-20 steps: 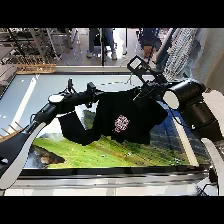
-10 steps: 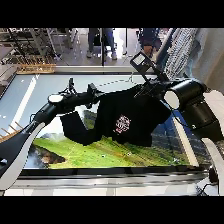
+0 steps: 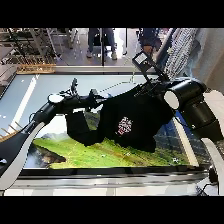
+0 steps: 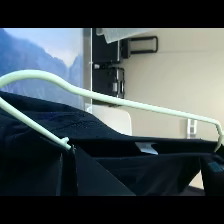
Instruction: Fold the clothes and pants, and hang the long-sleeved shirts on hangers.
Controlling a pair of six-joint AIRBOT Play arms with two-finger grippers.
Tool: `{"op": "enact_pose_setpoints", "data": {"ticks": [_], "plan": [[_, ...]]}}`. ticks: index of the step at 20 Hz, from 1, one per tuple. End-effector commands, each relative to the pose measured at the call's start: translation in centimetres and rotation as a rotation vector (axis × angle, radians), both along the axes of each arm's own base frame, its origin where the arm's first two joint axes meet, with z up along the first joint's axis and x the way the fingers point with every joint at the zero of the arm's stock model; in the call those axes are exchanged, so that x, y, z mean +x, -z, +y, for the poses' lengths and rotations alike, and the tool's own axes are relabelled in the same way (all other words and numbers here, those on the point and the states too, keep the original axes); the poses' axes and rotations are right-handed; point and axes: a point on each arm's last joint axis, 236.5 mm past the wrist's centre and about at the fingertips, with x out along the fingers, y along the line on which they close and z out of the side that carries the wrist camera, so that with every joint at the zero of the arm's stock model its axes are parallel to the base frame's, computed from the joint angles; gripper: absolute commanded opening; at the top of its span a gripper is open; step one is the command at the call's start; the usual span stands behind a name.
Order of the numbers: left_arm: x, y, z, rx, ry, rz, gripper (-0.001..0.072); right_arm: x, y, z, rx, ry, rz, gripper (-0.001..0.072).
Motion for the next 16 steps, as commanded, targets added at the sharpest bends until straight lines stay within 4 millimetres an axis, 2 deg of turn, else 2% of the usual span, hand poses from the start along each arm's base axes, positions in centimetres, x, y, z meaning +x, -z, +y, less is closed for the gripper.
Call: {"op": "enact_pose_setpoints", "data": {"ticks": [1,4,8,9,14,16], "plan": [[0.6,0.1,1.3,0.020,-0.006,-0.029,0.0015,0.1,0.0,-0.6,-0.025,0.014,-0.004,0.0034],[1.3,-0.7,2.6,-0.002,-0.011,-0.067,0.0015,-0.1,0.3,-1.0,-0.039,0.021,0.011,0.0034],[2.1,-6.4,3.1,-0.211,-0.019,-0.204,0.0014,-0.6,1.0,-1.3,-0.074,0.012,0.043,0.0034],[2.1,-7.2,3.2,-0.241,-0.017,-0.220,0.0014,-0.8,1.3,-1.4,-0.084,0.011,0.056,0.0034],[1.5,-7.4,3.1,-0.253,0.011,-0.220,0.0014,-0.9,1.4,-1.4,-0.083,0.011,0.062,0.0034],[1.2,-6.6,2.9,-0.220,0.028,-0.216,0.0013,-0.9,1.4,-1.4,-0.082,0.012,0.062,0.0034]]}}
